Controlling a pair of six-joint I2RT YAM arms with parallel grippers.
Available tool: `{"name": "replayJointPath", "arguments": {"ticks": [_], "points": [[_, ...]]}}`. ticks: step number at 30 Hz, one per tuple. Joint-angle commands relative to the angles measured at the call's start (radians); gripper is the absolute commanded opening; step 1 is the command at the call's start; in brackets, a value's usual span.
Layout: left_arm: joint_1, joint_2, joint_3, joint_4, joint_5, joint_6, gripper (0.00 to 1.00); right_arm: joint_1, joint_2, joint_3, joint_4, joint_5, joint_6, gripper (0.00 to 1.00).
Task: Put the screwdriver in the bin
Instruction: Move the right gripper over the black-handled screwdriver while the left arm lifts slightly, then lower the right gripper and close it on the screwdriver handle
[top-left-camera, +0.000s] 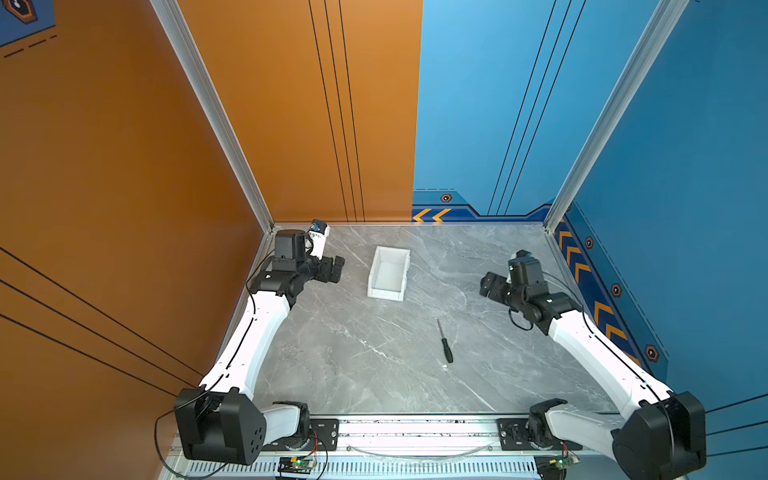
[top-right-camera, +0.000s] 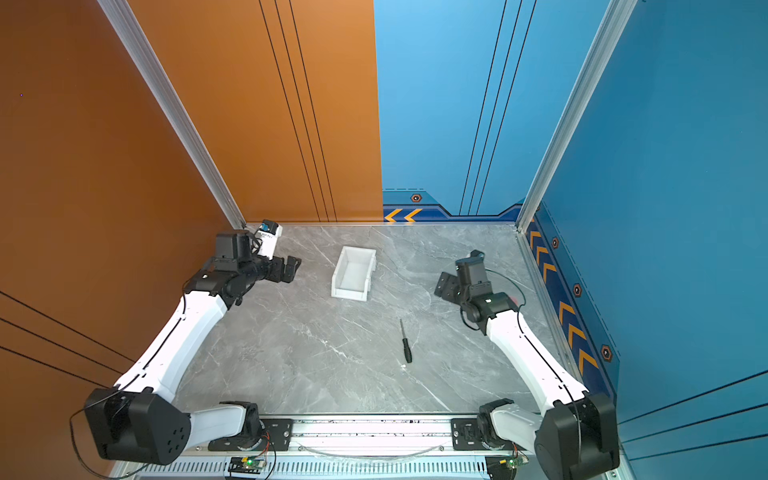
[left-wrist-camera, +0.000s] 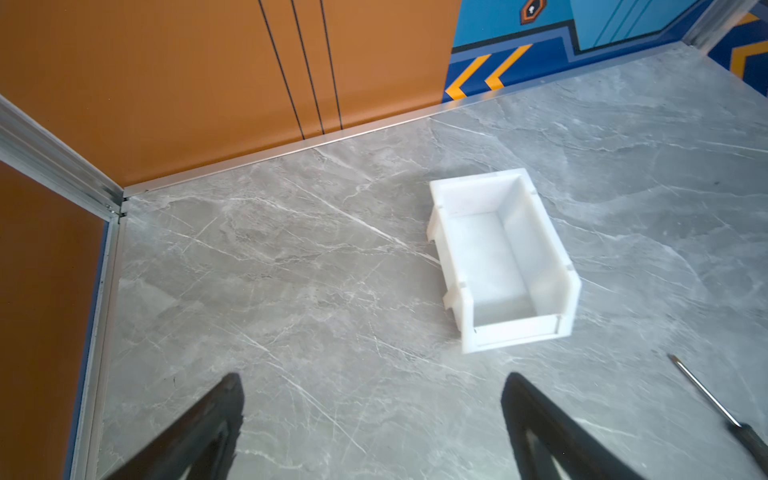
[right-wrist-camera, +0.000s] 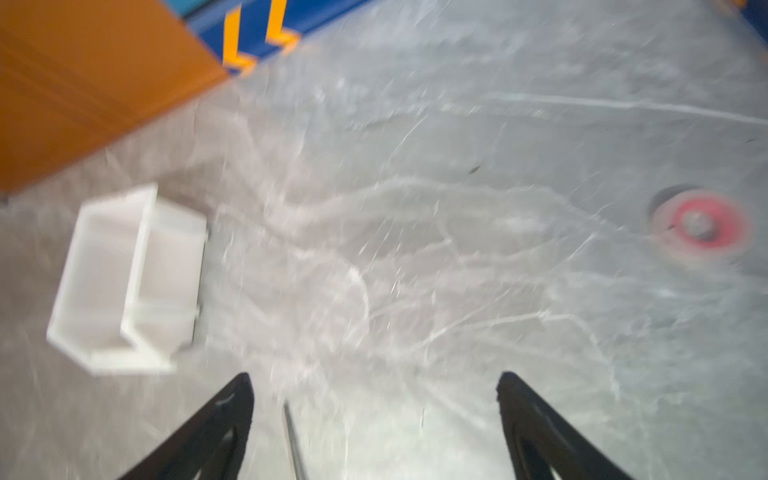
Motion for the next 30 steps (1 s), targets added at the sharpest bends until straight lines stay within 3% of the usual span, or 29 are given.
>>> {"name": "replayJointPath", "arguments": {"ticks": [1, 3, 7, 10, 20, 30], "points": [[-0.028, 0.018, 0.038, -0.247, 0.035, 0.005, 0.98, 0.151, -0.04, 0.003, -0.255, 0.124, 0.063, 0.79], [-0.039, 0.01, 0.032, -0.263, 0.053, 0.003, 0.98, 0.238, -0.05, -0.029, -0.274, 0.136, 0.083, 0.68], [-0.063, -0.007, 0.003, -0.271, 0.059, -0.007, 0.98, 0.354, -0.028, -0.086, -0.277, 0.09, 0.164, 0.64], [-0.075, -0.013, -0.014, -0.272, 0.025, -0.02, 0.98, 0.426, -0.008, -0.106, -0.266, 0.117, 0.2, 0.64], [-0.078, -0.036, -0.024, -0.272, 0.016, -0.062, 0.98, 0.452, 0.156, -0.121, -0.123, 0.027, 0.215, 0.61], [-0.081, -0.089, -0.029, -0.277, 0.018, -0.023, 0.98, 0.493, 0.343, -0.045, -0.08, 0.005, 0.211, 0.55]]}}
